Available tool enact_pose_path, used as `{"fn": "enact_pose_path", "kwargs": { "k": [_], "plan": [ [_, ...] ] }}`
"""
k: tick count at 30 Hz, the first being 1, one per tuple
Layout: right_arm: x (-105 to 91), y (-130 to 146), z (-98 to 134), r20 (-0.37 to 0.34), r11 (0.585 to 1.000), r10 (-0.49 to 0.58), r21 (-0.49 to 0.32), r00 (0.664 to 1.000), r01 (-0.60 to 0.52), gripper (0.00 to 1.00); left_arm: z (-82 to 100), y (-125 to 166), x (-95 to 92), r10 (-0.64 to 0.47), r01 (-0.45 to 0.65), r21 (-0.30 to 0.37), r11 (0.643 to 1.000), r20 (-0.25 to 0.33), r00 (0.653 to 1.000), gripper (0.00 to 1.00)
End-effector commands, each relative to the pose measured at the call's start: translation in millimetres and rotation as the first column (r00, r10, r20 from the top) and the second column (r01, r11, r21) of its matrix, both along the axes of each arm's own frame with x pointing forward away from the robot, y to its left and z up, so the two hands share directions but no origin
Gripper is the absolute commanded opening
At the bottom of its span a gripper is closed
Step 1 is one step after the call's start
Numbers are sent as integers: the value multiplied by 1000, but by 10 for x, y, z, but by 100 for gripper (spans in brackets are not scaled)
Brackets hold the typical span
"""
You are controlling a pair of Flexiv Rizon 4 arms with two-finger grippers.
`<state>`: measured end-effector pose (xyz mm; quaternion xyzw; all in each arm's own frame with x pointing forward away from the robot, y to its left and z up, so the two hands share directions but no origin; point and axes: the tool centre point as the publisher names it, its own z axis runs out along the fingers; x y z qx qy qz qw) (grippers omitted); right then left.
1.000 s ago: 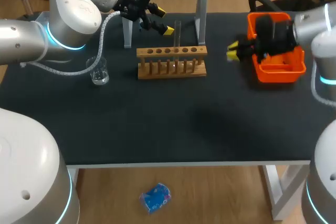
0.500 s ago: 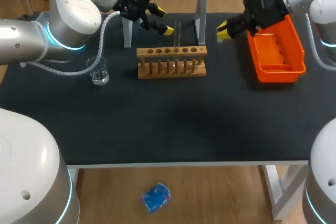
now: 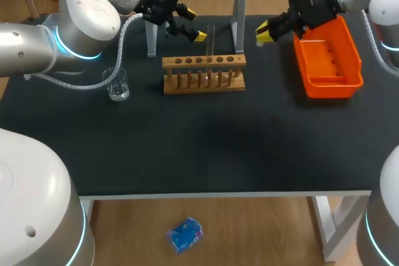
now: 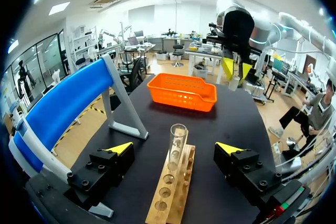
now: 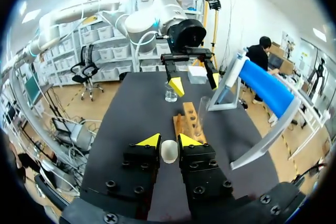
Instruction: Invert the test tube, pick up the pipette, mount the tip to pipette, aspirate from beaker and dispense into the tube, eject the tip, return the pipette, and cap with the stopper.
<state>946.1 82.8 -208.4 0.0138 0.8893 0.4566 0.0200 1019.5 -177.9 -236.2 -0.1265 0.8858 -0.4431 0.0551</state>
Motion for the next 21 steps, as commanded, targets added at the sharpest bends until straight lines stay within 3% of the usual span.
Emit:
{"fn": "enact_pose_path", "kwargs": {
  "k": [1,7,21],
  "plan": [
    [185,230,72,5,998,42,-37,999,-42,0,6,1,5,-2,2,3,1000,-3,1000,100],
    [346,449,137,46,996,64,-64,997,-61,0,6,1,5,-2,2,3,1000,-3,1000,100],
    [716,901,26,131,994,100,-57,986,-93,0,6,1,5,-2,2,3,1000,-3,1000,100]
  ]
}}
